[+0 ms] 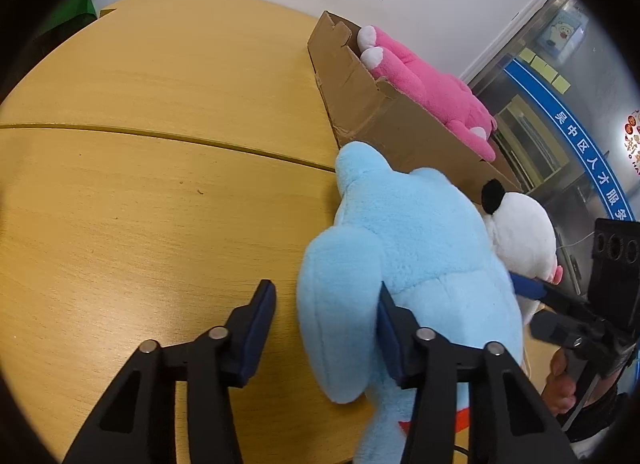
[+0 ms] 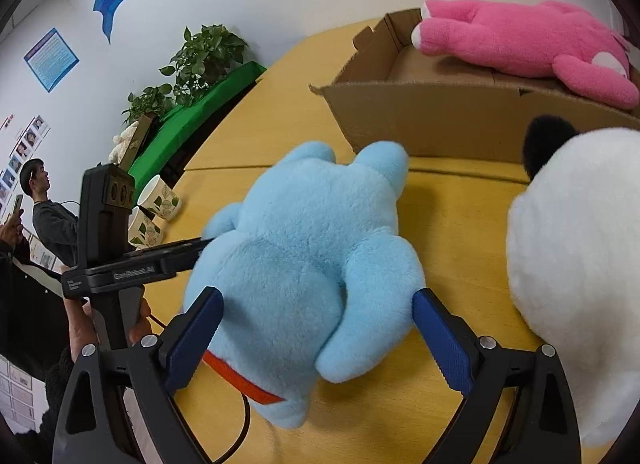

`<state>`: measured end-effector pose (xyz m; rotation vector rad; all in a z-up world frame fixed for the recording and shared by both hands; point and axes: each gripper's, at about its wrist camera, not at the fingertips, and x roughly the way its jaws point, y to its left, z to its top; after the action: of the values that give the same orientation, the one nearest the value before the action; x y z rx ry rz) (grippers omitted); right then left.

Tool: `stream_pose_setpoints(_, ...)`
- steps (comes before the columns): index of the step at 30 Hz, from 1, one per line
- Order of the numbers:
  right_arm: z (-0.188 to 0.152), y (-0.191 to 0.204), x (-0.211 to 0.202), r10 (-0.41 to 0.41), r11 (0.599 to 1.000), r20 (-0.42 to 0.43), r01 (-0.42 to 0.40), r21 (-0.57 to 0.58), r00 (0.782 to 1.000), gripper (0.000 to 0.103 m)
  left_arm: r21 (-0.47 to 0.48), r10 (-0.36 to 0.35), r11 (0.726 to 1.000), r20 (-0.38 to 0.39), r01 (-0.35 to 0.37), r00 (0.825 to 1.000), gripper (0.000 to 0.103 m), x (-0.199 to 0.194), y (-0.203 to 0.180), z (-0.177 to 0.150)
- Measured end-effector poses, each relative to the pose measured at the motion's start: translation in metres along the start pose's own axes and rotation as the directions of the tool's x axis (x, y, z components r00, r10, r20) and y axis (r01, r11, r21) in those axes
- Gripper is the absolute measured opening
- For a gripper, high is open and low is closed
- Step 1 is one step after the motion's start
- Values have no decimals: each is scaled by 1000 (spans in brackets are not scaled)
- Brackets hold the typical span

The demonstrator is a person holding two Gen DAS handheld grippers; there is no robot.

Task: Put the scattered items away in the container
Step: 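Close both grippers on the light blue plush bear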

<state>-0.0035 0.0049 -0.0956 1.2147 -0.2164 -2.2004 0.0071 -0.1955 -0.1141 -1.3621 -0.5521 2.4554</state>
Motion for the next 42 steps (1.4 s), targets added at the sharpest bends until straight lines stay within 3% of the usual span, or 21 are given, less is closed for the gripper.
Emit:
stream_pose_setpoints(5,9,-9,-6,-44,999,15,44,22,999,93,-27,-4,1000,0,4,1000,40,0,8,-3)
stream_pose_setpoints(7,9,-13,4,-88,996,-20,89,20,996,90,-28,-8,1000,2,8,1000,40,0,8,-2)
stream_pose_setpoints(10,6,-10,18,-69,998,-61,70,9,996,87,-27,-3,1000,0,3,1000,35,0,9,-2)
stream_pose_setpoints(12,7,-6,20,-42,999,-60,42,-15,997,77,-31,-3,1000,0,3,1000,34,0,10,-3)
stream_pose_setpoints(14,9,-3,21,-21,999,-60,19,-38,998,58,-37,-10,999,0,10,1000,34,-1,11,-4)
stream_pose_setpoints(16,10,-2,22,-31,998,-56,28,-52,998,51,-30,-17,999,0,17,1000,33,-3,8,-4)
stream_pose_setpoints(17,11,-3,22,-45,998,-53,42,-54,998,38,-24,-20,999,0,20,1000,33,-4,7,-5)
stream_pose_setpoints(18,11,-5,23,-64,997,-55,61,-55,996,36,-19,-24,1000,0,24,1000,33,-6,5,-5)
stream_pose_setpoints(23,9,-18,27,-63,998,-79,61,-28,995,37,-6,-56,998,20,56,998,38,-16,4,-3)
stream_pose_setpoints(25,10,-20,29,-76,997,-87,74,-31,993,39,-21,-70,997,44,71,997,57,-21,8,1)
stream_pose_setpoints(28,11,-23,34,-84,996,-100,82,-24,991,41,-10,-43,999,55,43,998,62,-22,10,11)
stream_pose_setpoints(32,11,-25,40,-78,997,-109,75,-25,991,38,41,-21,999,9,21,1000,57,-6,1,13)
stream_pose_setpoints(34,9,-27,40,-72,997,-109,70,-17,991,37,20,-60,998,19,59,998,39,-7,2,13)
stream_pose_setpoints(36,8,-26,38,-66,998,-105,64,-19,992,36,15,-58,998,19,57,998,33,-9,1,11)
stream_pose_setpoints(42,3,-3,29,-125,988,-68,118,-102,990,35,40,-5,999,10,5,1000,29,-16,-10,-3)
